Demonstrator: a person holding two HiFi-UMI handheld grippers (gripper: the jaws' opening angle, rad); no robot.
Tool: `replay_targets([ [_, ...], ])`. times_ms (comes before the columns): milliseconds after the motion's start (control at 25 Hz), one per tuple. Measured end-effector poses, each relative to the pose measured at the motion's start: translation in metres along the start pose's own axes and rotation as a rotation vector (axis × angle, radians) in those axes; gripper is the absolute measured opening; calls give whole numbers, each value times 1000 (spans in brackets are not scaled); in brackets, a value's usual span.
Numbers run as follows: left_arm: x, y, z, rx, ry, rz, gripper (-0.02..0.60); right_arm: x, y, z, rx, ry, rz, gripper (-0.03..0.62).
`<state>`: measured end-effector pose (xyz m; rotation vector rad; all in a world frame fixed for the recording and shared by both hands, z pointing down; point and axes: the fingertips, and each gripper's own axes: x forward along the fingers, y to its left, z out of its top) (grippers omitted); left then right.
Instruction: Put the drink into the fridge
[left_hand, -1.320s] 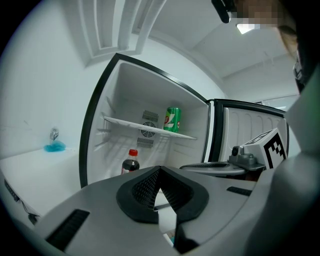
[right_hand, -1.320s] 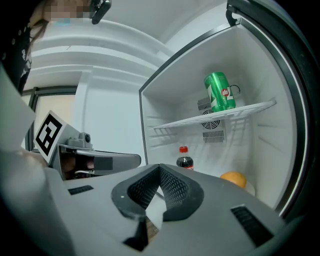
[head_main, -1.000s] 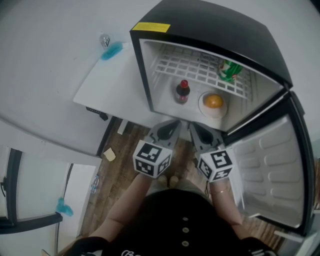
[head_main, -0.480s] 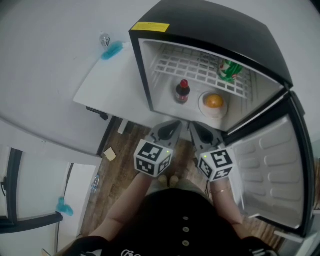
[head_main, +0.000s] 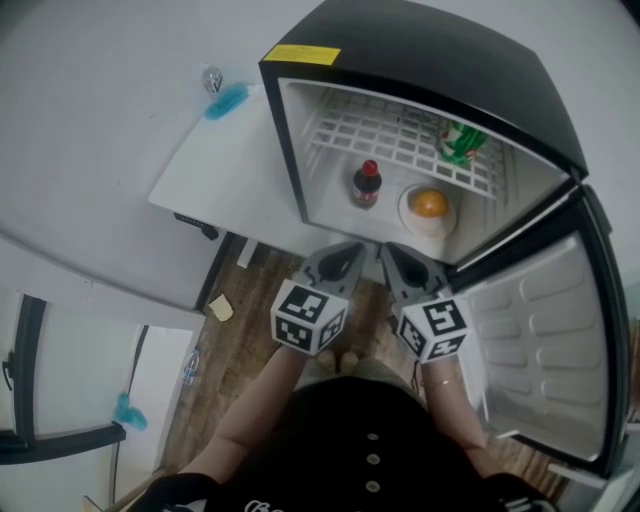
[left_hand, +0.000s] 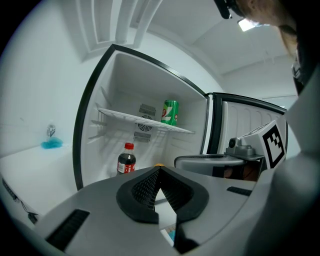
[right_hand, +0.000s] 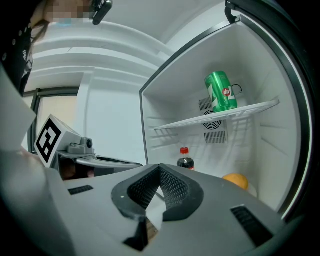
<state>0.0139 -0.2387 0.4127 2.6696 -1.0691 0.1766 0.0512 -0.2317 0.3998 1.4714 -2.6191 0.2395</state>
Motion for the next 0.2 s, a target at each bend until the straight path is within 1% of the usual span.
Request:
replay_targets([
  [200, 2, -1, -2, -2, 5, 0, 6, 0, 0, -1, 4, 0, 4, 8],
])
